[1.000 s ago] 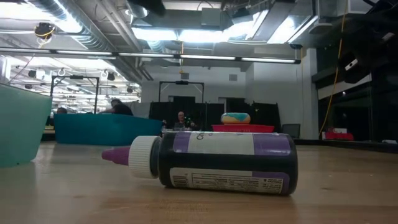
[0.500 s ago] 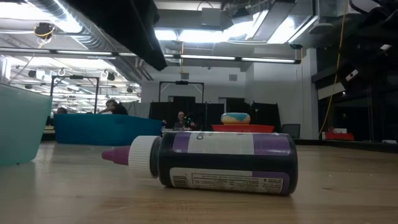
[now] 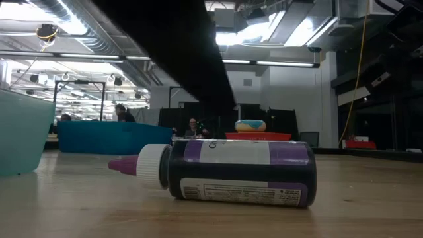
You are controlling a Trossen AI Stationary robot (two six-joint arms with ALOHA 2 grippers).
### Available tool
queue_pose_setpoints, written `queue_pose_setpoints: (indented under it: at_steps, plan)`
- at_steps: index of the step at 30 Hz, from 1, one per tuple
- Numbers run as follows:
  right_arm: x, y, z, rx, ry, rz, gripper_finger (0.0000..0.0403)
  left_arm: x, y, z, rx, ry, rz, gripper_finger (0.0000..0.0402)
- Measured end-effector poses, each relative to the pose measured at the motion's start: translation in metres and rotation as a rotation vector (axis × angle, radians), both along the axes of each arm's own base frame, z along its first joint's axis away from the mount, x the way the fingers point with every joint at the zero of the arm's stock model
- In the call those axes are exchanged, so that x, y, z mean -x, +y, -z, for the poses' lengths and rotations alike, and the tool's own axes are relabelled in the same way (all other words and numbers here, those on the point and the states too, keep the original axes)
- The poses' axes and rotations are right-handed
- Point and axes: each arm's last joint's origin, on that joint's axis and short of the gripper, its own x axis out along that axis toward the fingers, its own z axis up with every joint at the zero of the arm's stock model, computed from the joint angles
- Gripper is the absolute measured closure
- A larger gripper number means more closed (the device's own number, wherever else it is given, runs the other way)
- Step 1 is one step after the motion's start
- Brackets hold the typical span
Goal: Pick & Place Food Item
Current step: Put the violet food coloring bottle into the green bin
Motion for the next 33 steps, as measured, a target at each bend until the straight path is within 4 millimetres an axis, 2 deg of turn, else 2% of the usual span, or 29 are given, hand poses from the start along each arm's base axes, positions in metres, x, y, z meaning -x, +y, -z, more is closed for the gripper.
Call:
queue_pose_setpoints:
  at_steps: [5,16,26,33]
  plan:
    - [0.0,0.001,0.0,-0.002,0.001,-0.024,0.0261,-0.008,0.004,0.015,0.027,0.048,-0.068,0.0187]
    - [0.0,0.001,0.0,0.024,-0.011,-0.041,0.0261,-0.005,-0.002,0.019,0.098,0.083,-0.085,0.0187]
    - [0.0,0.001,0.0,0.025,-0.012,-0.033,0.0261,-0.008,0.007,0.023,0.074,0.095,-0.11,0.0189]
    - [0.0,0.001,0.0,0.025,-0.012,-0.033,0.0261,-0.002,0.013,0.037,0.12,0.161,-0.14,0.0241]
